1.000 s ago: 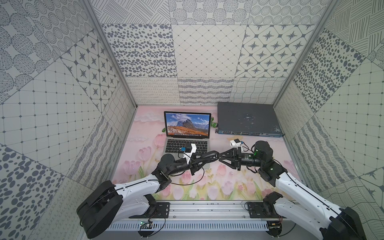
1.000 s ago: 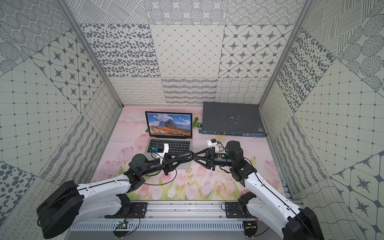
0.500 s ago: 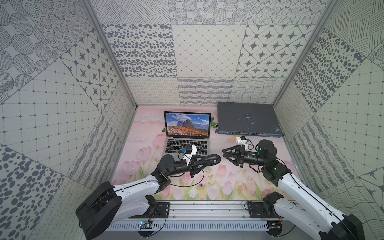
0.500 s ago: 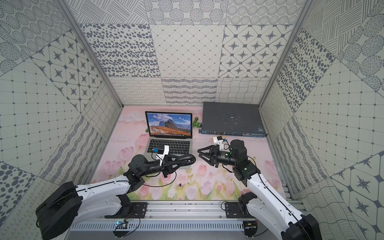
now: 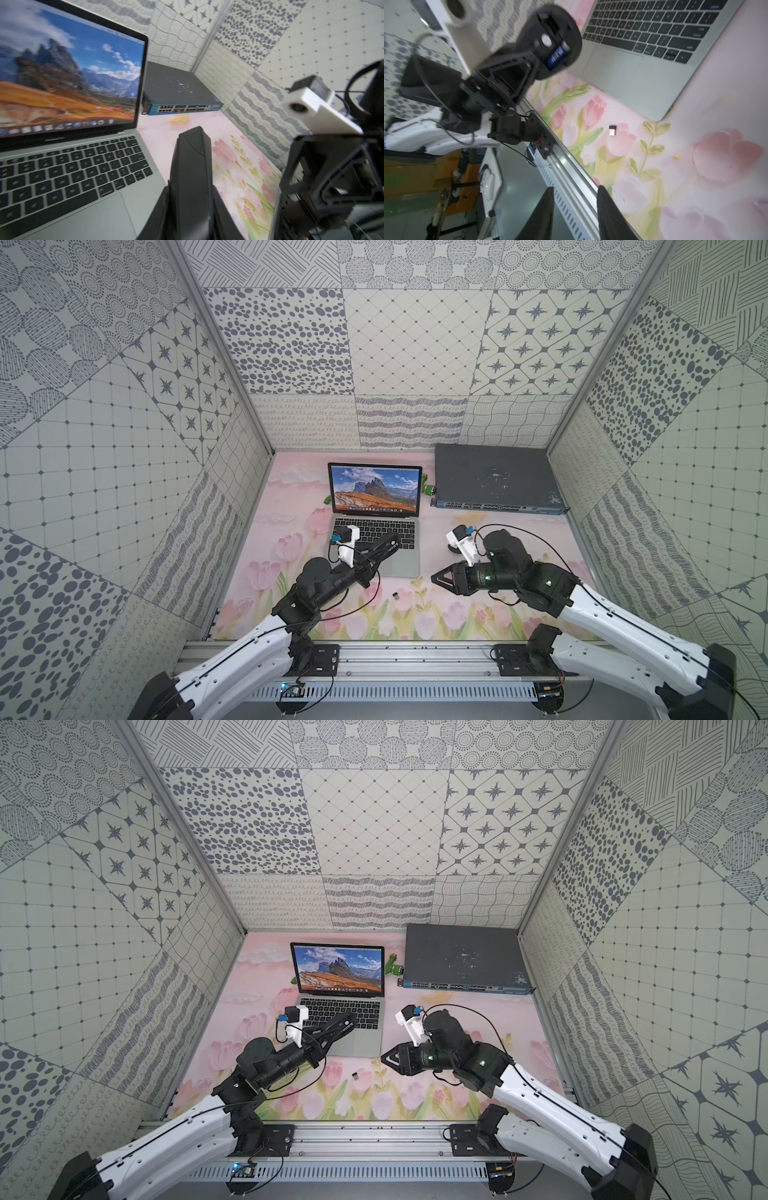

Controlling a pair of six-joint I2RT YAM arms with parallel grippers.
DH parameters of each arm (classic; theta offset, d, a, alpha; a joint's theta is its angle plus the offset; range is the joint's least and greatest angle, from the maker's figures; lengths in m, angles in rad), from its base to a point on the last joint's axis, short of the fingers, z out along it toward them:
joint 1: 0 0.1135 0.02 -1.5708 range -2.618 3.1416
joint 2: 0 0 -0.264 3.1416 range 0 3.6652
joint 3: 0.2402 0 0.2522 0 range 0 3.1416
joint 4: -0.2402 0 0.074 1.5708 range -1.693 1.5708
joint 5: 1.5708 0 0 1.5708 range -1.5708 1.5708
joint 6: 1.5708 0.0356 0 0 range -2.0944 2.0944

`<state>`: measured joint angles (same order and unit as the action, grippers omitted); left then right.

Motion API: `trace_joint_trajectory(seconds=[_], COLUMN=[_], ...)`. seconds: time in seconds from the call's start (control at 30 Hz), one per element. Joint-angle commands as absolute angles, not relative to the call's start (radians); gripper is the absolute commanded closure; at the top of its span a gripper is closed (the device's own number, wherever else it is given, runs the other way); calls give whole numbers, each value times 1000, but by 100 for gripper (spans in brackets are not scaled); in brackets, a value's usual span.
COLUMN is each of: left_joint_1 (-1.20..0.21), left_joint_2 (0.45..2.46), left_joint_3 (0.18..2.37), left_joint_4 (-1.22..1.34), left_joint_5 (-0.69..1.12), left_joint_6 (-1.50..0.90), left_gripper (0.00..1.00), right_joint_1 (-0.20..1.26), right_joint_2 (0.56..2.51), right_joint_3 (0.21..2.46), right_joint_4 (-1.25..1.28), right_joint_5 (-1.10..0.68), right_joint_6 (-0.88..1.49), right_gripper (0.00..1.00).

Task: Remove the wireless mouse receiver from the laptop
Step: Pick up the USB plug at the center of the board.

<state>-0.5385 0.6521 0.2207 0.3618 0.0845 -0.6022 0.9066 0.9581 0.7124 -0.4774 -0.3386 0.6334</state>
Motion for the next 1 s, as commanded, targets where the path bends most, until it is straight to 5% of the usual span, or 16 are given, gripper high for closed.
trace_joint_trajectory(seconds=[0.0,0.4,0.97], left_joint_1=[-475,-451,-437], left_joint_2=[512,435,403], left_joint_3=[227,277,266], left_joint_4=[-138,-349,-347], left_joint_5=[-170,-280,-244], left_joint_6=[-725,-755,-726], left_gripper=[84,83,82], right_joint_1=[1002,1182,1218], right_joint_2=[1104,1686,1936], right_joint_3=[770,1132,1268], right_joint_4=[-511,-572,-641], right_joint_5=[-77,126,145], right_joint_6=[568,656,666], right_gripper=[65,60,59])
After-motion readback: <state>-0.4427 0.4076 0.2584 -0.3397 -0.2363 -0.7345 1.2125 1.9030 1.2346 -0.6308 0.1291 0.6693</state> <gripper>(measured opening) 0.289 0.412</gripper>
